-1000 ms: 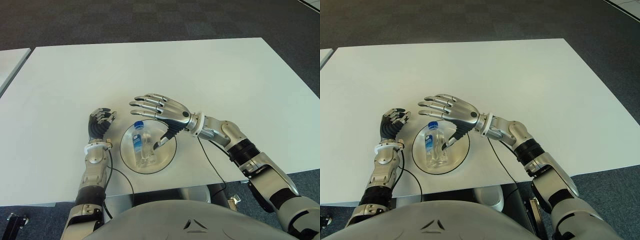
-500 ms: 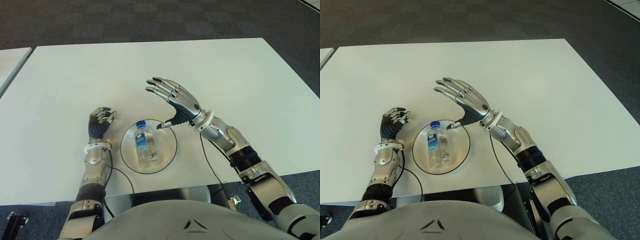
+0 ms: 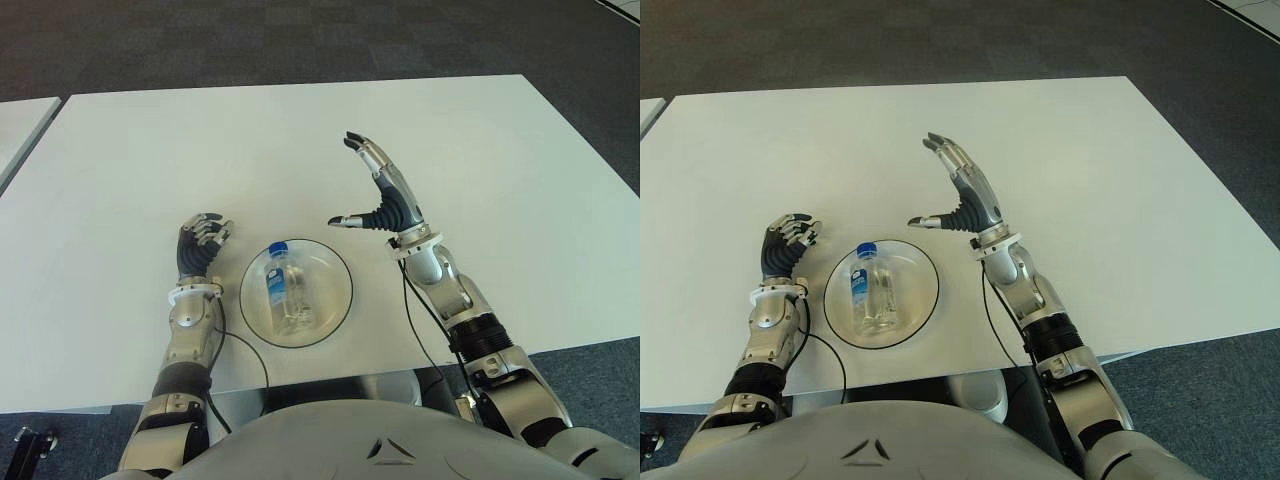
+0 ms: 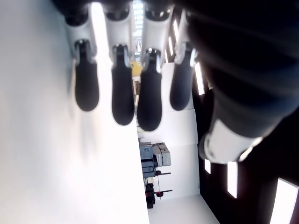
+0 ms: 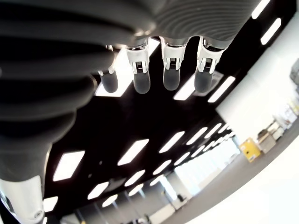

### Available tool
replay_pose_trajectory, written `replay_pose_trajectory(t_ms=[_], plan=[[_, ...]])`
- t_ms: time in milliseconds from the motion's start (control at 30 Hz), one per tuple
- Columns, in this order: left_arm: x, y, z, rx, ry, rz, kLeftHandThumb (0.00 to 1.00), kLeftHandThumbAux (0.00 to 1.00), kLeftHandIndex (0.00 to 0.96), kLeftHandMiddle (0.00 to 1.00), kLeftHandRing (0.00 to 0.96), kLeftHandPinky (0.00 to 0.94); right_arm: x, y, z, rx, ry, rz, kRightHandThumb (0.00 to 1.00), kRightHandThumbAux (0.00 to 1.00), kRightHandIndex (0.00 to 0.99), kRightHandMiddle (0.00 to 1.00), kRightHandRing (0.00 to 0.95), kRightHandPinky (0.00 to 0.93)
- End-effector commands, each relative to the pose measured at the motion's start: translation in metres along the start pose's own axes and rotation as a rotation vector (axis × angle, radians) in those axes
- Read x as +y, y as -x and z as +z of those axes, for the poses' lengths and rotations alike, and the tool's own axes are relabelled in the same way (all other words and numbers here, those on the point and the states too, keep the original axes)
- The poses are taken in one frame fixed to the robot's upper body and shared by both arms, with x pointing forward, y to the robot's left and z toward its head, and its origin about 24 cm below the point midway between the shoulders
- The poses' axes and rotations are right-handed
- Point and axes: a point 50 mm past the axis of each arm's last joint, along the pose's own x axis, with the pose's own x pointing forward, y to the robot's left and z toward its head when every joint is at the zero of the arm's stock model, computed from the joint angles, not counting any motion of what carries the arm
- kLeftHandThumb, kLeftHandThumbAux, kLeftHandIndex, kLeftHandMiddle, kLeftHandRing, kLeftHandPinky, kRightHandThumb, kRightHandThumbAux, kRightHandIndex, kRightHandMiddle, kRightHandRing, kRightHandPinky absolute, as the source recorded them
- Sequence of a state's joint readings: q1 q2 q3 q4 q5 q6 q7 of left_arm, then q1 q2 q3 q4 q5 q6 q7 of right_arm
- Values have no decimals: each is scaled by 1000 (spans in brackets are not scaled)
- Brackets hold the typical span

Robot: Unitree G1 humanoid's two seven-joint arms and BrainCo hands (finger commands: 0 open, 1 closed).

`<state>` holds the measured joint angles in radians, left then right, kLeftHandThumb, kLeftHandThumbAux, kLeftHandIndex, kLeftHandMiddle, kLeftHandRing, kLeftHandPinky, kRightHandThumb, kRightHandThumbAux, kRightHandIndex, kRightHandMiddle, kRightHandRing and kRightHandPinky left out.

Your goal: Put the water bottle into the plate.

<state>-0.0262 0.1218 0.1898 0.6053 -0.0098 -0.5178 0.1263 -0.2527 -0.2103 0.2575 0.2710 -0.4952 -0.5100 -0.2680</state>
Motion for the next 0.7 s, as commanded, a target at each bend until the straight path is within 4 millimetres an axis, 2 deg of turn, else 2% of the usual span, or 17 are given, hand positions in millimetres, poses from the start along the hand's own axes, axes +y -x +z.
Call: replay_pose_trajectory(t_ms=[33,233,367,533,700], plan=[[2,2,-5,6,-8,-4,704,716,433,611,591,579,0,11,-14,121,-86,-66,208,713,20,0,11,150],[6,1,-8,3,-29,-39,701,720,432,612,596,591,-2,16,-24,209,-170,-159,295,754,112,75,99,215],[6,0,-9,5,-31,-46,701,720,432,619,606,604,-2,18,-28,242,-206,-202,308,805,149,119,141,243],[6,-1,-8,-2,-35,-58,701,721,432,624,611,602,0,25,-34,294,-278,-233,330,918,210,212,217,302],[7,-1,-8,6,-27,-55,701,720,432,626,612,602,1,30,-40,342,-336,-236,308,985,266,277,273,337]])
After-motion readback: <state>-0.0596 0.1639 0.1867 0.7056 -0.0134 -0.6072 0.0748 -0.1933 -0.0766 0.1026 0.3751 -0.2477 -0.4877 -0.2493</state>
